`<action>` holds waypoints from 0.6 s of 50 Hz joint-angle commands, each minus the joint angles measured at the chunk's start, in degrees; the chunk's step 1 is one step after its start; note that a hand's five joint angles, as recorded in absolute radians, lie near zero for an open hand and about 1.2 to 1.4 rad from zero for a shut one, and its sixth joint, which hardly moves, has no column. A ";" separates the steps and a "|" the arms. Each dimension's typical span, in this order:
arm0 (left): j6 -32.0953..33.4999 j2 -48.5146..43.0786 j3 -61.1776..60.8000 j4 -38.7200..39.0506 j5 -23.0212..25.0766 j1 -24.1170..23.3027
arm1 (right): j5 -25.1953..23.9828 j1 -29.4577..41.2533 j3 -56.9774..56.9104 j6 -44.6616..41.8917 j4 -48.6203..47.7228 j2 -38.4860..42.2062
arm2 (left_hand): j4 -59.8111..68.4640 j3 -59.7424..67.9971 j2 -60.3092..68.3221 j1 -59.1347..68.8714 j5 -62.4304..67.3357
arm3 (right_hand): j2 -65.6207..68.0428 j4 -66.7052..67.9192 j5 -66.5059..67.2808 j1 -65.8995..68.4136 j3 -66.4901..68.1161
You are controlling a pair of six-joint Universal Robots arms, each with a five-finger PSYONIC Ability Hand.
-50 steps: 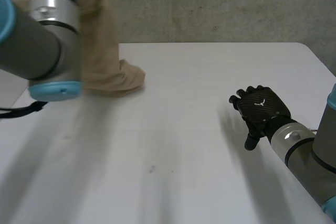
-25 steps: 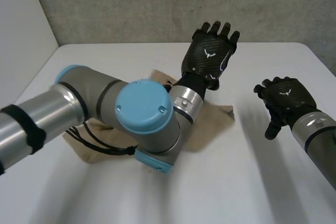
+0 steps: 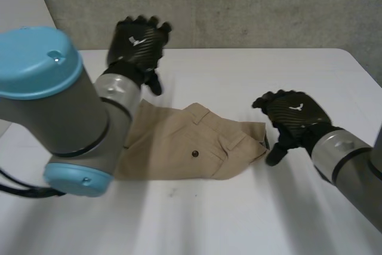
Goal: Fold the shorts.
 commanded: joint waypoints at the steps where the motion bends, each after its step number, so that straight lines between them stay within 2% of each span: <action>1: -5.85 3.08 -8.11 -1.59 -0.54 4.31 | -0.48 1.39 -6.44 7.95 1.80 9.40 | 1.63 1.03 1.57 1.30 0.79 | -2.95 -3.73 -4.05 -1.93 -2.47; 9: -9.46 7.21 -17.43 -2.03 3.85 7.47 | 0.31 1.47 -12.77 7.78 1.71 19.86 | 4.15 3.54 4.09 3.82 3.31 | -2.23 -3.02 -3.34 -1.22 -1.75; 10: -9.46 8.17 -19.35 -2.03 4.99 8.35 | 0.40 1.47 -13.91 7.78 1.80 21.35 | 4.66 4.05 4.60 4.33 3.81 | 10.30 9.52 9.19 11.32 10.78; 13: -9.46 9.59 -21.91 -2.03 6.84 9.76 | 1.02 1.21 -14.53 7.61 1.71 22.06 | 5.33 4.72 5.27 5.00 4.49 | 31.87 31.09 30.77 32.89 32.35; 14: -9.37 10.37 -23.57 -2.03 8.15 10.72 | 1.80 0.86 -14.53 7.52 1.19 21.80 | 5.50 4.89 5.44 5.17 4.66 | 54.60 53.82 53.50 55.62 55.09; 15: -9.37 10.73 -24.28 -1.94 8.69 11.25 | 2.16 0.77 -14.53 7.43 1.10 21.54 | 5.50 4.89 5.44 5.17 4.66 | 65.16 64.37 64.05 66.17 65.64; 21: -8.84 12.84 -28.77 -2.03 11.68 15.29 | 1.11 -0.19 -13.40 3.84 1.45 18.11 | 5.50 4.89 5.44 5.17 4.66 | 67.05 66.27 65.95 68.07 67.53; 26: -7.53 14.51 -33.60 -2.90 12.91 16.62 | 0.49 -8.26 -7.60 -6.70 1.54 13.72 | 5.50 4.89 5.44 5.17 4.66 | 67.05 66.27 65.95 68.07 67.53; 30: -5.86 14.86 -37.47 -2.91 13.00 16.62 | 0.84 -10.57 -4.08 -10.93 1.01 11.78 | 5.34 4.73 5.28 5.01 4.49 | 67.05 66.27 65.95 68.07 67.53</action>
